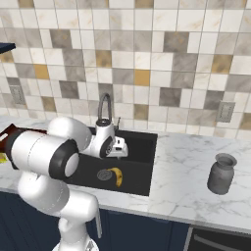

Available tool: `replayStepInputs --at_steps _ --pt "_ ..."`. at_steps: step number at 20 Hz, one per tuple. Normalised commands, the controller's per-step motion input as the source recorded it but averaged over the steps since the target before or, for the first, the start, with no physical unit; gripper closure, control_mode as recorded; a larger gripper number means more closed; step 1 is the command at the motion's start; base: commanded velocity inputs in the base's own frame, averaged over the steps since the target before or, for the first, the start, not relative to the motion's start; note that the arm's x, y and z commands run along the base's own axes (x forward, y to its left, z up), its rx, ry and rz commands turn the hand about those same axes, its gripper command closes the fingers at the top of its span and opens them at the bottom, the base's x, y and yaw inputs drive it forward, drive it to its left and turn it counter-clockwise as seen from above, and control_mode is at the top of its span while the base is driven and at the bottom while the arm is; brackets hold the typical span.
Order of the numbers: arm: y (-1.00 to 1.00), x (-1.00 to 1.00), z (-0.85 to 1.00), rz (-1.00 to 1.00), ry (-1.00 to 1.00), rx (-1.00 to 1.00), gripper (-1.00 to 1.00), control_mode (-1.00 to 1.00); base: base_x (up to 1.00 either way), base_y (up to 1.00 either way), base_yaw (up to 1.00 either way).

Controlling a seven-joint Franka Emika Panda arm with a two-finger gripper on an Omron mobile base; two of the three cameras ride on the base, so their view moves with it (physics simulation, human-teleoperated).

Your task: Pick up all produce items and place them in the sink. Turn on the sink faucet to wash them. Then turn the sink off and put them in the tray.

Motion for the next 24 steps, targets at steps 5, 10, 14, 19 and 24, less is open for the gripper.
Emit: replayStepInputs --at_steps 5,10,14,19,24 --pt "0.00 0.12 -0.29 0.00 0.01 0.00 -1.00 -1.00 0.00 0.00 0.00" --pt "0.00 0.07 -0.29 0.00 0.00 0.00 -1.00 -1.00 0.00 0.00 0.00" --pt "-0.02 0.03 -0.23 0.00 0.00 0.00 -1.00 -1.00 0.00 0.00 0.00" --pt "-0.04 0.02 -0.21 0.00 0.00 0.00 -1.00 -1.00 0.00 0.00 0.00" --pt "-0.05 0.05 -0.17 0.00 0.00 0.00 -1.00 -1.00 0.00 0.00 0.00"
